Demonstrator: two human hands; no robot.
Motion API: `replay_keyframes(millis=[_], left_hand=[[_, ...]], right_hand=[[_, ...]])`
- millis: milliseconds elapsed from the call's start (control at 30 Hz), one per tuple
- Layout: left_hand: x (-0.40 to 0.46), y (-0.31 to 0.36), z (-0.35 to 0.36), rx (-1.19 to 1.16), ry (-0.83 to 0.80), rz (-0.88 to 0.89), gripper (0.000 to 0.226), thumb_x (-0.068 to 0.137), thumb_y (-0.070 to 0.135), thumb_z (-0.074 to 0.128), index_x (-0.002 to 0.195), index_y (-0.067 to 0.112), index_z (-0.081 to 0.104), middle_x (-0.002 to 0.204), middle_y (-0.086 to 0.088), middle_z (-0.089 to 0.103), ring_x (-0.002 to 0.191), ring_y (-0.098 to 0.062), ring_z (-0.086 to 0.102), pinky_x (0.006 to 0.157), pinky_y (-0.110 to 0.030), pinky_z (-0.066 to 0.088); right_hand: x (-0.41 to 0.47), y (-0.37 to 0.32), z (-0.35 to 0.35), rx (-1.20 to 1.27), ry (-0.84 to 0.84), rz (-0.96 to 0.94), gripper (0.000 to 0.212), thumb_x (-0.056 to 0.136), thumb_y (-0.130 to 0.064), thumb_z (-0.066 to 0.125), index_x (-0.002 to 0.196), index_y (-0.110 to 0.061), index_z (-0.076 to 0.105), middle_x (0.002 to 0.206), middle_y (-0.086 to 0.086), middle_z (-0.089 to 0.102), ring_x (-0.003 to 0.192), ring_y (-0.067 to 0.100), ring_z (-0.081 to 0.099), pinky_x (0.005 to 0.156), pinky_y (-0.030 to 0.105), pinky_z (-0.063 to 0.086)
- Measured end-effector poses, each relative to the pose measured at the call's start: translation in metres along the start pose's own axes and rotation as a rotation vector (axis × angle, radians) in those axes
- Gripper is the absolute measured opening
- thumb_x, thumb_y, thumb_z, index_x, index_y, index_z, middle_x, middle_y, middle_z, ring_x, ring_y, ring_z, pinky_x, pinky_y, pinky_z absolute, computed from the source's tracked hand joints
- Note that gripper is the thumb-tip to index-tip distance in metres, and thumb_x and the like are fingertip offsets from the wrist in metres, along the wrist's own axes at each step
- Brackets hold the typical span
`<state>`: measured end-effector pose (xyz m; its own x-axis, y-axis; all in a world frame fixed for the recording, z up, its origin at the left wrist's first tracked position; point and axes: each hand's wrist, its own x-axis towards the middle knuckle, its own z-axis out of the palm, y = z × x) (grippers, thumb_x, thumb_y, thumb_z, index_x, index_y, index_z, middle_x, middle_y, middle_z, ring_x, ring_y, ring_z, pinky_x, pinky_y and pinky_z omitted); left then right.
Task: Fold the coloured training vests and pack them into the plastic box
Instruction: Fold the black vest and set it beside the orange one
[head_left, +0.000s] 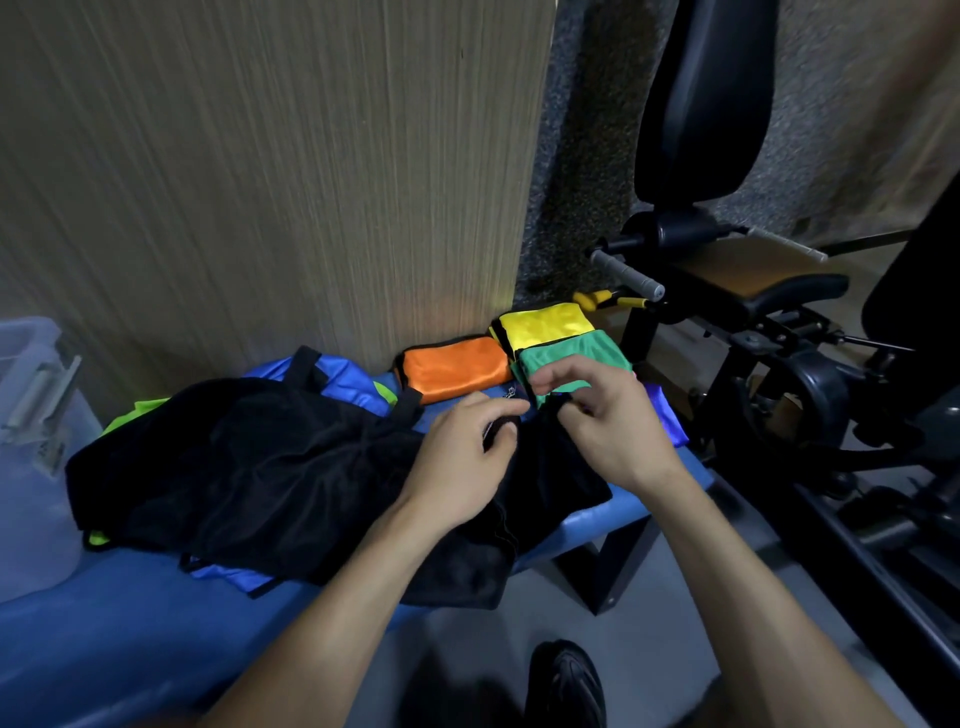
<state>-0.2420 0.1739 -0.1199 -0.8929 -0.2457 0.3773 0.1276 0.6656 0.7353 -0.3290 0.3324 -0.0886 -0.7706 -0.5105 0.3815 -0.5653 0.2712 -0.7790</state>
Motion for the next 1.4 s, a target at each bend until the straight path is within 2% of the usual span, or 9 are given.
replay_keyframes(millis=[200,367,467,600,767,967,1100,1267,1400], left_hand=[[0.005,0.002,0.009,0.049,0.011,0.046,0.004,0.091,0.024,0.073,0.092,0.024,0.069,0.082,0.013,0.052,0.076,-0.004,0.053,0.069,-0.03,0.043],[0.007,0.001,0.011,0.029,0.091,0.001,0.003,0.089,0.022,0.072,0.088,0.025,0.071,0.087,0.01,0.061,0.079,-0.006,0.058,0.071,-0.033,0.046],[0.007,0.002,0.012,0.009,0.107,-0.029,0.003,0.088,0.027,0.076,0.09,0.025,0.075,0.088,0.011,0.064,0.082,-0.003,0.06,0.074,-0.025,0.046],[0.007,0.006,0.004,-0.038,0.186,-0.037,0.01,0.091,0.025,0.075,0.1,0.027,0.079,0.099,0.018,0.072,0.092,0.01,0.061,0.082,-0.01,0.044],[0.0,0.02,-0.004,-0.038,0.25,-0.058,0.013,0.096,0.023,0.068,0.099,0.031,0.078,0.051,0.032,0.054,0.041,-0.001,0.041,0.047,-0.01,0.029],[0.0,0.027,0.003,0.027,0.154,0.016,0.02,0.095,0.021,0.067,0.111,0.025,0.078,0.106,0.016,0.074,0.092,0.003,0.064,0.084,-0.009,0.044],[0.015,0.023,0.002,-0.038,0.072,0.018,0.023,0.101,0.028,0.06,0.117,0.024,0.075,0.116,0.013,0.07,0.109,0.001,0.061,0.092,-0.008,0.04],[0.029,0.019,-0.003,-0.074,-0.031,0.02,0.011,0.093,0.031,0.072,0.089,0.04,0.068,0.099,0.02,0.071,0.099,0.006,0.063,0.084,-0.01,0.041],[0.034,0.019,-0.001,-0.091,0.038,-0.024,0.014,0.088,0.036,0.077,0.08,0.041,0.067,0.094,0.022,0.072,0.092,0.009,0.062,0.076,-0.015,0.042]], right_hand=[[-0.007,-0.009,0.007,0.058,0.068,-0.042,0.036,0.087,0.006,0.056,0.111,-0.017,0.069,0.107,-0.006,0.07,0.083,0.003,0.066,0.073,0.013,0.045],[-0.014,0.007,0.005,-0.079,-0.017,0.266,0.048,0.08,-0.053,0.079,0.115,-0.022,0.068,0.106,-0.01,0.07,0.1,0.008,0.064,0.089,0.032,0.054],[-0.015,0.014,0.002,-0.048,0.011,0.248,0.026,0.084,-0.043,0.077,0.079,-0.019,0.07,0.074,-0.002,0.071,0.073,0.019,0.067,0.075,0.045,0.055],[-0.015,0.019,-0.005,0.005,0.057,0.332,0.02,0.091,-0.031,0.072,0.079,-0.015,0.07,0.073,0.007,0.072,0.07,0.026,0.07,0.061,0.043,0.057],[-0.023,0.011,-0.012,0.214,0.031,0.409,0.019,0.093,-0.029,0.074,0.085,-0.011,0.071,0.063,0.005,0.063,0.045,0.009,0.05,0.042,0.021,0.037],[-0.026,0.002,-0.012,0.489,-0.093,0.323,0.011,0.094,-0.011,0.07,0.102,-0.005,0.076,0.082,0.027,0.059,0.079,0.029,0.061,0.073,0.03,0.055],[-0.028,0.001,-0.009,0.462,-0.15,0.247,0.02,0.087,-0.019,0.07,0.106,-0.015,0.076,0.083,0.042,0.053,0.082,0.033,0.055,0.079,0.049,0.045],[-0.034,-0.002,-0.013,0.35,-0.145,0.217,0.027,0.09,-0.002,0.07,0.114,-0.012,0.07,0.07,0.008,0.048,0.069,0.019,0.049,0.071,0.027,0.044],[-0.043,-0.002,-0.004,0.042,-0.007,0.33,0.041,0.083,-0.03,0.082,0.115,-0.023,0.058,0.087,-0.009,0.061,0.072,0.006,0.06,0.071,0.02,0.049]])
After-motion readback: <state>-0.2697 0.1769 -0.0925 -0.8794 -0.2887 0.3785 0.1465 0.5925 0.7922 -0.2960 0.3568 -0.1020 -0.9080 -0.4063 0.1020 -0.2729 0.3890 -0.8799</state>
